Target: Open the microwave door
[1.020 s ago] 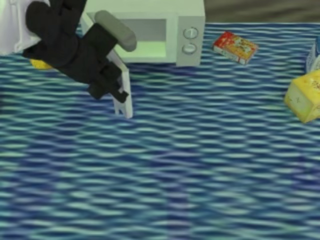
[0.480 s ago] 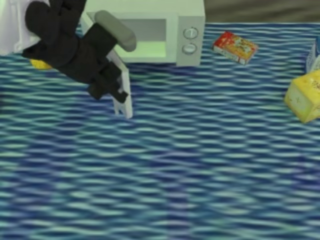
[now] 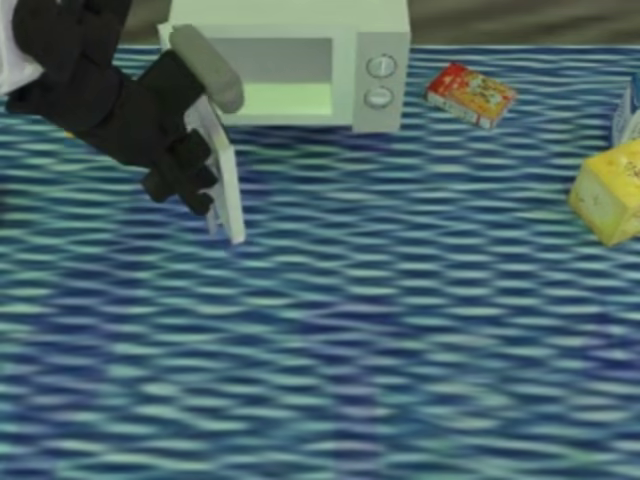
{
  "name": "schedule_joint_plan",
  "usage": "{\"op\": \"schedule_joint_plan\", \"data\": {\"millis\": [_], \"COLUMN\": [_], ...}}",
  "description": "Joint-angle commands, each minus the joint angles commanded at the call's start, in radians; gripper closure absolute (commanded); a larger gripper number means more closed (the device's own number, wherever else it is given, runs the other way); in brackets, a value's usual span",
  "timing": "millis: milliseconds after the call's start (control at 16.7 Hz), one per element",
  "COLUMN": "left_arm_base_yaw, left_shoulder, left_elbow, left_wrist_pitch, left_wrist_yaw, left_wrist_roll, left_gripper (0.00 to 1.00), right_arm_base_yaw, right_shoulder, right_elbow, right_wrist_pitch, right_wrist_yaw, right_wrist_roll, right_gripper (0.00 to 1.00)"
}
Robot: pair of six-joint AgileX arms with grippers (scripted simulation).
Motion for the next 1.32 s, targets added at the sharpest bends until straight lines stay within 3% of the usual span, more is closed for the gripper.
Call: {"op": "schedule_joint_plan", "data": {"millis": [1320], "left_arm_base_yaw": [0.006], "left_shoulder": [0.0], "left_elbow": [-0.002], "left_wrist_pitch": [-0.006], "left_wrist_yaw": [0.006], "left_wrist_roll": [0.014], "left_gripper": [1.0], "right_arm_base_yaw": [0.0], "right_shoulder": [0.0], "right_elbow": [0.0], "right_wrist_pitch": [0.0], "right_wrist_yaw": [0.0], "right_wrist_roll": [0.0], "right_gripper": [0.0]}}
